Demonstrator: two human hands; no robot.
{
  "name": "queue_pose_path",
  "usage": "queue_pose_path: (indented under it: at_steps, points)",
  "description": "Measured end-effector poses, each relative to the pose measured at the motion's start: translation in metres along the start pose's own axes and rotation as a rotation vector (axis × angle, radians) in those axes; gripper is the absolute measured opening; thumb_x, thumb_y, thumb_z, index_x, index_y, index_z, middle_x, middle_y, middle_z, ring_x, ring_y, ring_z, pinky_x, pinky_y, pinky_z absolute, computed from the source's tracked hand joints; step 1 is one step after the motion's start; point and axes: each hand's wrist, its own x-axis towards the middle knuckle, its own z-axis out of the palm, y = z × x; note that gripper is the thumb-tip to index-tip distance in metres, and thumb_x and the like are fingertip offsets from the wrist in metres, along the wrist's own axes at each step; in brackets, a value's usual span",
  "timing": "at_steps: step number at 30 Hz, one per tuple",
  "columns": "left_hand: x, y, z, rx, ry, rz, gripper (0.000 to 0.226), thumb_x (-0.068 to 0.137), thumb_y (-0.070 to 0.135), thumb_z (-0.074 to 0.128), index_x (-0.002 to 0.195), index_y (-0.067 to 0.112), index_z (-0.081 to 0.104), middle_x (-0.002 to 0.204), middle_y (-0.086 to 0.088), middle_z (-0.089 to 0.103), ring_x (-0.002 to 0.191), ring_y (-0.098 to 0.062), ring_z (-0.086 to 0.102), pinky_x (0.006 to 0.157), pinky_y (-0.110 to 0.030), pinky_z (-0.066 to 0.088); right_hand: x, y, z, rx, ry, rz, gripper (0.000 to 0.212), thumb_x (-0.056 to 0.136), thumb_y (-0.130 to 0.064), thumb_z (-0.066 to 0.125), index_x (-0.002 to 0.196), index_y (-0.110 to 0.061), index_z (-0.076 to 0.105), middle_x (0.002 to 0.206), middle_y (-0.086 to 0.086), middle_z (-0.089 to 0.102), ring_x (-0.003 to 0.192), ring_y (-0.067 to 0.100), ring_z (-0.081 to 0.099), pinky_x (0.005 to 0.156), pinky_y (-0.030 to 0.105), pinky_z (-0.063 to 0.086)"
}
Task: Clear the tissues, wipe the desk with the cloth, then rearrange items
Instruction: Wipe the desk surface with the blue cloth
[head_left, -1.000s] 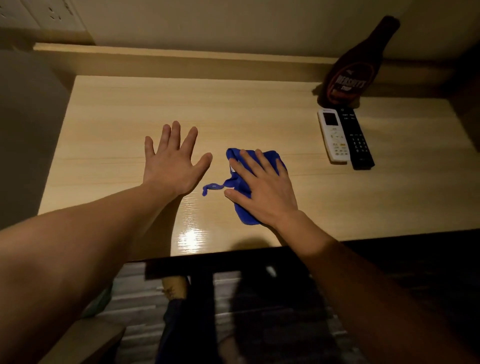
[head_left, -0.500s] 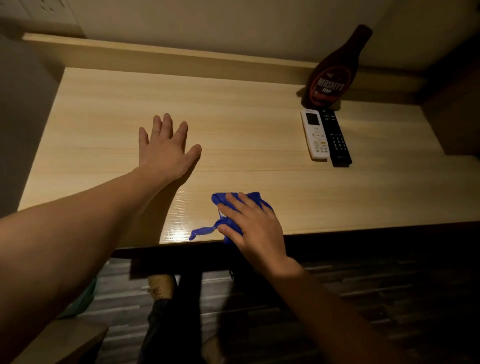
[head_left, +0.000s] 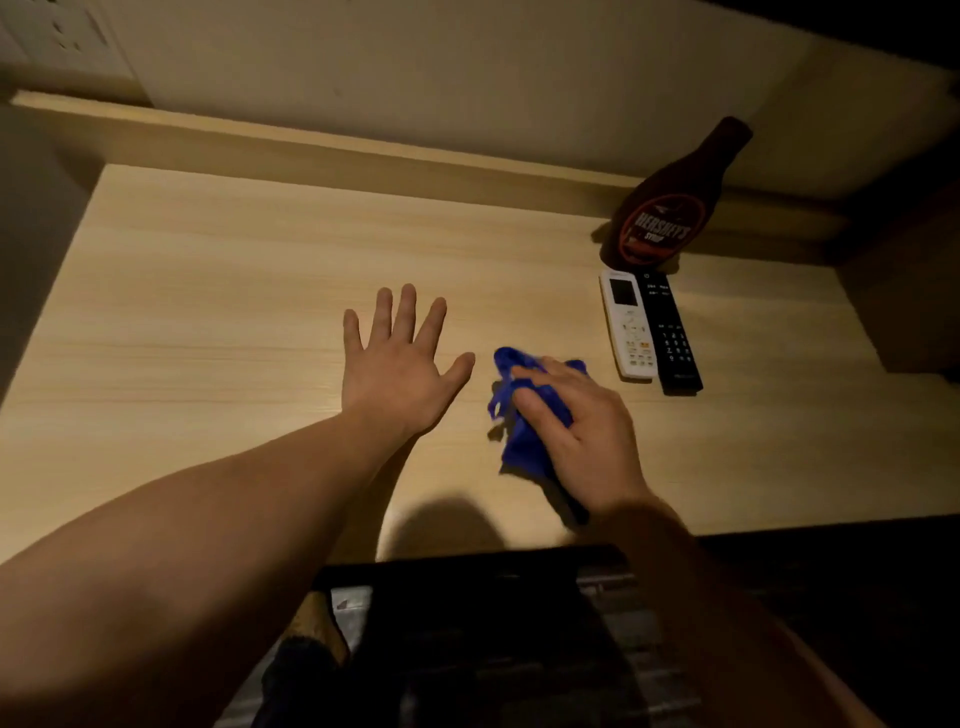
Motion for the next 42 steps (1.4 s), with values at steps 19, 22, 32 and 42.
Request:
queue_pose_path:
  at_steps: [19, 22, 32, 42]
  points:
    - [0.009, -0.002, -0.002, -0.038, -0.098, -0.031, 0.082, 0.096, 0.082, 0.007, 0.163, 0.042, -0.018, 0.169, 0.002, -0.032, 0.155, -0.025, -0.034, 0.122, -0.057, -0.023, 0.245, 0.059, 0.029, -0.65, -0.268, -0.19, 0.065, 0.104, -0.061, 0.027, 0.162, -0.037, 0.015, 0.172, -0.008, 0.011, 0.159, 0.019, 0.005, 0.125, 0.052, 0.011]
    - [0.009, -0.002, -0.003, -0.035, -0.096, -0.037, 0.082, 0.096, 0.082, 0.008, 0.164, 0.041, -0.016, 0.17, 0.001, -0.031, 0.156, -0.025, -0.033, 0.123, -0.058, -0.022, 0.247, 0.059, 0.028, -0.668, -0.286, -0.194, 0.07, 0.101, -0.068, 0.026, 0.162, -0.04, 0.011, 0.173, -0.01, 0.006, 0.159, 0.018, 0.001, 0.124, 0.054, 0.009]
    - [0.006, 0.001, -0.006, -0.03, -0.085, -0.044, 0.081, 0.096, 0.08, 0.009, 0.165, 0.042, -0.013, 0.172, 0.002, -0.026, 0.158, -0.023, -0.03, 0.126, -0.058, -0.017, 0.21, 0.061, 0.028, -0.681, -0.299, -0.191, 0.072, 0.097, -0.074, 0.022, 0.161, -0.045, 0.008, 0.172, -0.014, 0.003, 0.159, 0.021, -0.003, 0.122, 0.066, 0.007]
    - [-0.001, 0.003, -0.003, -0.021, -0.025, -0.039, 0.082, 0.096, 0.08, 0.008, 0.166, 0.04, -0.006, 0.176, 0.0, -0.016, 0.161, -0.025, -0.021, 0.127, -0.06, -0.011, 0.133, 0.064, 0.021, -0.665, -0.292, -0.145, 0.074, 0.095, -0.077, 0.023, 0.161, -0.048, 0.006, 0.172, -0.015, 0.0, 0.159, 0.018, -0.008, 0.122, 0.067, 0.004]
